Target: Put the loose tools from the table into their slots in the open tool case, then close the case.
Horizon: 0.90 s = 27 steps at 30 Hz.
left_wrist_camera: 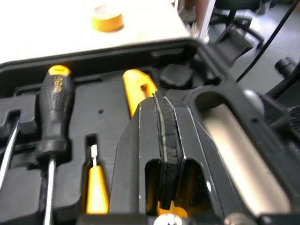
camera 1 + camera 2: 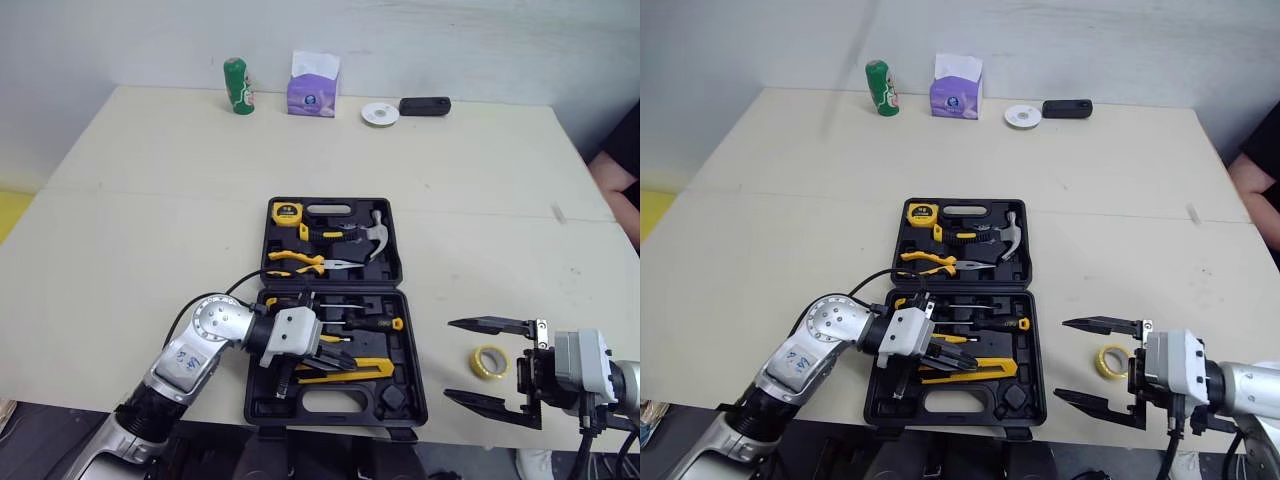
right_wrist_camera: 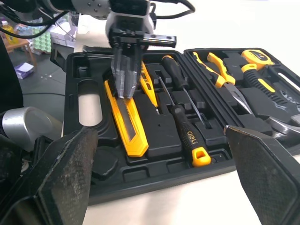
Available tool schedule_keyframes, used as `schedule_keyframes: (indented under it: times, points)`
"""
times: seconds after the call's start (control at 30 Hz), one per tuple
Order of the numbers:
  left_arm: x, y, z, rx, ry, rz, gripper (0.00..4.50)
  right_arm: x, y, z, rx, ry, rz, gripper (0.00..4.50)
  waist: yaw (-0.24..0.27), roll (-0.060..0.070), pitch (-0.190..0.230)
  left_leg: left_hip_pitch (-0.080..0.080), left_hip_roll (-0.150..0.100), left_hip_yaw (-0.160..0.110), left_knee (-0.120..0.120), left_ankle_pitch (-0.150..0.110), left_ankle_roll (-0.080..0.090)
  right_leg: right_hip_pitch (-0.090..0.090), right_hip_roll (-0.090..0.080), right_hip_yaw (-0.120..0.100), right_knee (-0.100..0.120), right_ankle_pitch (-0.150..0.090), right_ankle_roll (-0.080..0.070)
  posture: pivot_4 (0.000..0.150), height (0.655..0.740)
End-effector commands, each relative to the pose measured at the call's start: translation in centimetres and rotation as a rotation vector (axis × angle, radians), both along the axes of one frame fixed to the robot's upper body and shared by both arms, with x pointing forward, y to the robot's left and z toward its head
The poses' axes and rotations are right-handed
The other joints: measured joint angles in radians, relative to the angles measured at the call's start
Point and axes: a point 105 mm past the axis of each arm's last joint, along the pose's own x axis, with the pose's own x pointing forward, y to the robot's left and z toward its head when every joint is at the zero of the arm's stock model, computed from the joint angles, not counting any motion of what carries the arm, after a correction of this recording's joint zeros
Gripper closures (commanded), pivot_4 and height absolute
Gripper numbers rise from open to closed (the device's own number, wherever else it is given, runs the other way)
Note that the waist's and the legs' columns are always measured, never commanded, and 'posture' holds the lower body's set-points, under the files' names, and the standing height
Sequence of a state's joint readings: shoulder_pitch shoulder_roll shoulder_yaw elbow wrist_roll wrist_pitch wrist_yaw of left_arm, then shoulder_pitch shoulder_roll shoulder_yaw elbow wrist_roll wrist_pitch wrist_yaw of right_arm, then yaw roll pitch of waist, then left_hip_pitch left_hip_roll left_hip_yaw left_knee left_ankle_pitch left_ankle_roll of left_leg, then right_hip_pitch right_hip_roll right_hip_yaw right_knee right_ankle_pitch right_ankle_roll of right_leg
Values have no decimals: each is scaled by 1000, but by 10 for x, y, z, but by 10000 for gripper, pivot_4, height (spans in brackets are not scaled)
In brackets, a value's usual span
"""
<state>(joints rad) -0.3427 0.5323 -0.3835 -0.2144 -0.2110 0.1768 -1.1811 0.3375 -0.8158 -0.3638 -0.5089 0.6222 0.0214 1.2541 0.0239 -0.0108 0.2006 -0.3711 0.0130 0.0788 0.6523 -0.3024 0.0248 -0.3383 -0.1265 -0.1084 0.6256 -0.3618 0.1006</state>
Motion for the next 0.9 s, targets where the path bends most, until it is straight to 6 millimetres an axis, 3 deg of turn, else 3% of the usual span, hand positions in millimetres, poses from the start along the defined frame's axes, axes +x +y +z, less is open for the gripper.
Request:
schedule_keyframes:
  times: [0.03,0.5,0.9]
  points:
    - [-6,5,-11,72,6,-35,44504,-3,5,7,12,-36,20,0,0,0,0,0,0,0,0,0,0,0,0,0,0,0,0,1500,7400]
    - [-4,44,-52,304,119,96,44504,-2,6,6,22,-36,-3,0,-1,3,-7,3,0,0,-1,0,0,2,0,0,0,0,0,1500,7400]
    - [-12,65,-67,407,164,145,44504,-1,6,4,30,-37,-21,0,0,12,-29,8,1,-1,-4,-5,4,8,0,1,-5,0,0,1500,7400]
